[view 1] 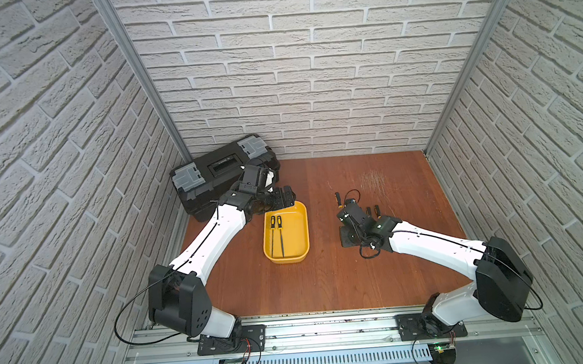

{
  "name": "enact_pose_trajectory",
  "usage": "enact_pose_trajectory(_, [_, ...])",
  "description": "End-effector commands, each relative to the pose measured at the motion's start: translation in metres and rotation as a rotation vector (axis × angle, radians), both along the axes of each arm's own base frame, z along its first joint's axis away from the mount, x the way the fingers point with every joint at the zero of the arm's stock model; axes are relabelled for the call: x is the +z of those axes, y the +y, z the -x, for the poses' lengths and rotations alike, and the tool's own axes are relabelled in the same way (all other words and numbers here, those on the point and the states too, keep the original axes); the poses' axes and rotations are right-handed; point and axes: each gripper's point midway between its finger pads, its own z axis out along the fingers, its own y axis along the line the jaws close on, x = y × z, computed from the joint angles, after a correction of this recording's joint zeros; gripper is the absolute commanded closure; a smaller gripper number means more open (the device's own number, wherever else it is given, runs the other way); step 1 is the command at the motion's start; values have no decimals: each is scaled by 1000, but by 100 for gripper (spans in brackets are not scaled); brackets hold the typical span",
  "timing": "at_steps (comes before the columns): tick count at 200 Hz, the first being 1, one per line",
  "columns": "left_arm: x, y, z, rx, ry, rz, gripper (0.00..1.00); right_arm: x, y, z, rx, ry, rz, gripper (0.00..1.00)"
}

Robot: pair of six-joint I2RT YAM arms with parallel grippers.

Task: Take the file tool out of the storage box
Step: Pick up the file tool from the storage box, then place the file tool at the center of the board.

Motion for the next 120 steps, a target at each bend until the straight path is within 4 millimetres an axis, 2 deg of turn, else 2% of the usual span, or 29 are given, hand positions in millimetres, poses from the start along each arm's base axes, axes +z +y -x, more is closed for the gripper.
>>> enact_pose_trajectory(1, [-8,7,6,-8,11,-46,2,-7,-17,-1,-58,5,22,97])
enact_pose_trajectory(66, [-15,4,4,-14,21,-64,1,-35,-31,1,-94,57,28,97])
enact_pose_trajectory(120, [-13,4,5,-16,-6,-88,1,-49,-38,-1,-99,87,21,97])
